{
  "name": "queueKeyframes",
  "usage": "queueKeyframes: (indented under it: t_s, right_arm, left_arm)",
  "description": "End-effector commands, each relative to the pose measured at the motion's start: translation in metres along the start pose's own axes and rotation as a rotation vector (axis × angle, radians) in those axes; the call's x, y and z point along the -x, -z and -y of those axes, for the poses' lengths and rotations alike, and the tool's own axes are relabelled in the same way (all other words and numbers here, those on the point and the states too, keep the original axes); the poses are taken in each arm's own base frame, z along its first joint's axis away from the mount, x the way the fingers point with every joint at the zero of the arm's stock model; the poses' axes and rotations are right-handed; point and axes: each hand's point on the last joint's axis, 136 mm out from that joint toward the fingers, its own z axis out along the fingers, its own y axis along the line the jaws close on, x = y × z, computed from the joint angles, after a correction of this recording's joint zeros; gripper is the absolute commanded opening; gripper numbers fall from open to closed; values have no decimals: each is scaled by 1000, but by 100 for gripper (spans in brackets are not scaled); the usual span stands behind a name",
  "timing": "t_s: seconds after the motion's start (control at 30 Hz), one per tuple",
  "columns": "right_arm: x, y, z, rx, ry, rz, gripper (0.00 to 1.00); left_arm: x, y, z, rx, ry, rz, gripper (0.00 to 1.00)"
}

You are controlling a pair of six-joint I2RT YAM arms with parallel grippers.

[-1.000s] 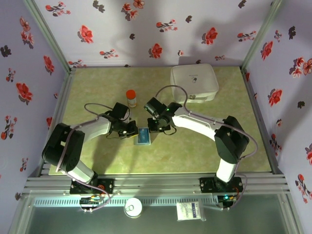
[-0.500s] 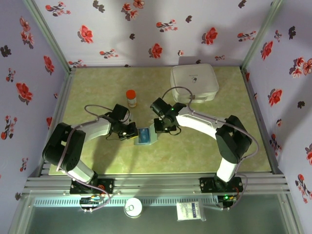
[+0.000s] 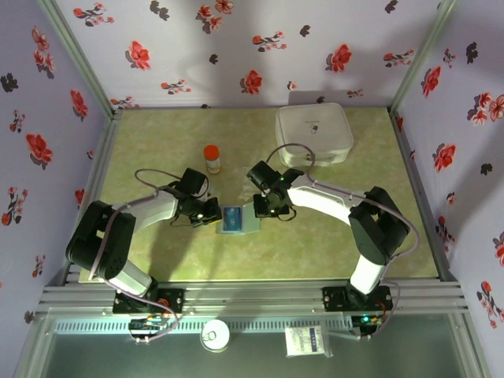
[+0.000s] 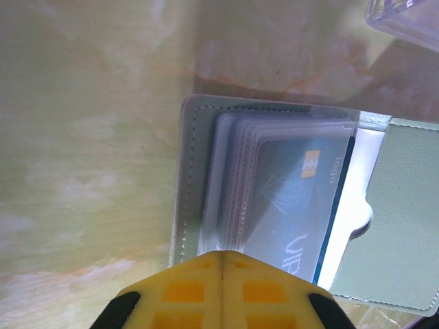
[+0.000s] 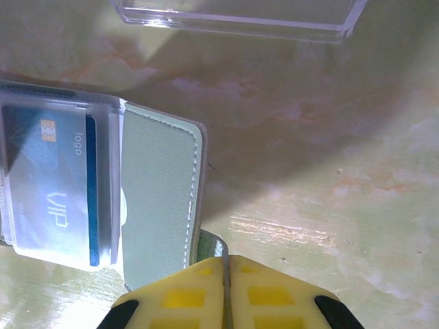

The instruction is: Take the credit cards out of the card holder

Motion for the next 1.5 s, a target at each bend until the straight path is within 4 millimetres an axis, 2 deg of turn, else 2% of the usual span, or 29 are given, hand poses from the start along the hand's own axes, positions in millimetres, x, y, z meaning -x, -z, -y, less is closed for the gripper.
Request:
queueKeyframes:
  t_s: [0.0,0.53,0.77,1.1,1.47]
  right_arm:
    - [3,8,7,-8,-2,27,9]
    - [4,2,10,-6,-7,15,9]
    - [1,-9,28,-67,-18,13,9]
    - [-7,-38,58,-185,-22,-25,9]
    - [-5,-40,71,-244,-2,-24,11]
  left_arm:
    - [6,8,0,18,11,32,0]
    - [-3,-12,-9,34,25,-33,0]
    - [-8,-19,-9,40,23,-58,0]
    - [-12,-27,-9,50,21,-84,0]
    - [-13,-32,-6,50,28,-91,0]
